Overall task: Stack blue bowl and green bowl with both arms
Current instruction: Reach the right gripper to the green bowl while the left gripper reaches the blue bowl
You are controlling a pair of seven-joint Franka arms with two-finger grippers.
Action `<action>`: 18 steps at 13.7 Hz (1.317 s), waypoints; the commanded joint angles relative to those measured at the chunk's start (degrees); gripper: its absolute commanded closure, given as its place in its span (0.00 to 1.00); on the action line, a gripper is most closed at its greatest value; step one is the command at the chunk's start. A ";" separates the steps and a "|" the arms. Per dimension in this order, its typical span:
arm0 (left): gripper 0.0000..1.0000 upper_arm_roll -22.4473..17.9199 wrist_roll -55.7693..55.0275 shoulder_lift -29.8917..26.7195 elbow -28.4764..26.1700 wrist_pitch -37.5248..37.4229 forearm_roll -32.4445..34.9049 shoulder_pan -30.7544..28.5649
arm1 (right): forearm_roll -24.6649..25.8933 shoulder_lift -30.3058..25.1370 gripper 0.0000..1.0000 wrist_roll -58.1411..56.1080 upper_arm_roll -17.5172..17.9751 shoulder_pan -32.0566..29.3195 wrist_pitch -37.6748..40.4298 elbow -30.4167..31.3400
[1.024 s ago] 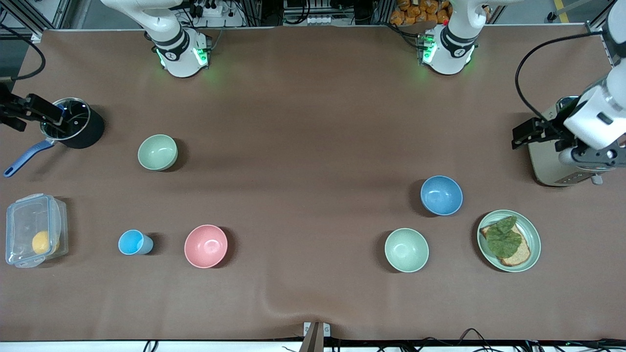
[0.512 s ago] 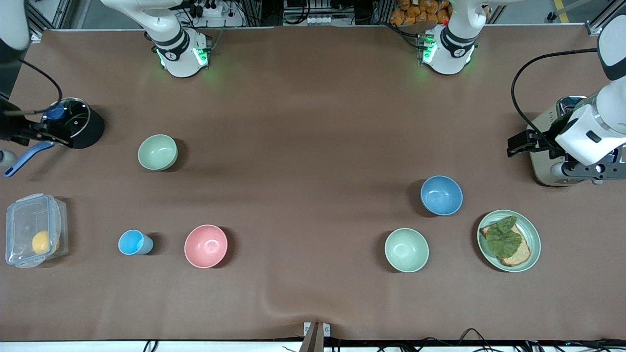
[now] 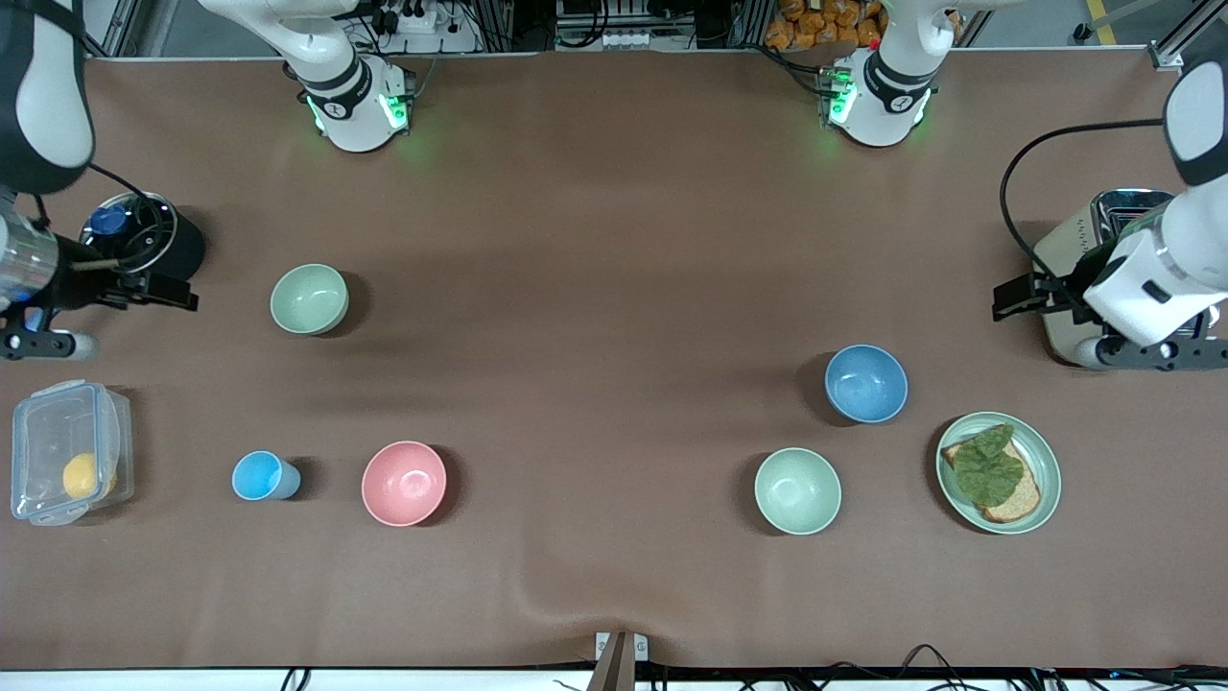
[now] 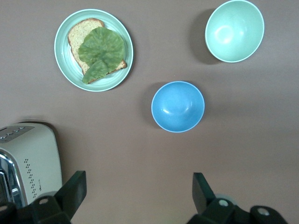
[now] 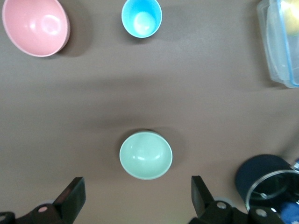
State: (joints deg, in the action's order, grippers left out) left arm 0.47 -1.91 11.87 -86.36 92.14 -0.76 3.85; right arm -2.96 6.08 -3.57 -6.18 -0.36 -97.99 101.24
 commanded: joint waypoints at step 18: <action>0.00 0.14 -1.69 22.39 -1.26 13.23 0.59 -0.96 | -1.44 -1.78 0.41 -13.74 0.12 -5.27 -54.42 45.54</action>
State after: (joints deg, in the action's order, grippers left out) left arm 0.46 -2.37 32.64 -88.11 104.11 -0.76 2.76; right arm -3.34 2.88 -14.97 -6.41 -5.21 -150.20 146.12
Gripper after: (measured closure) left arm 0.000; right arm 0.233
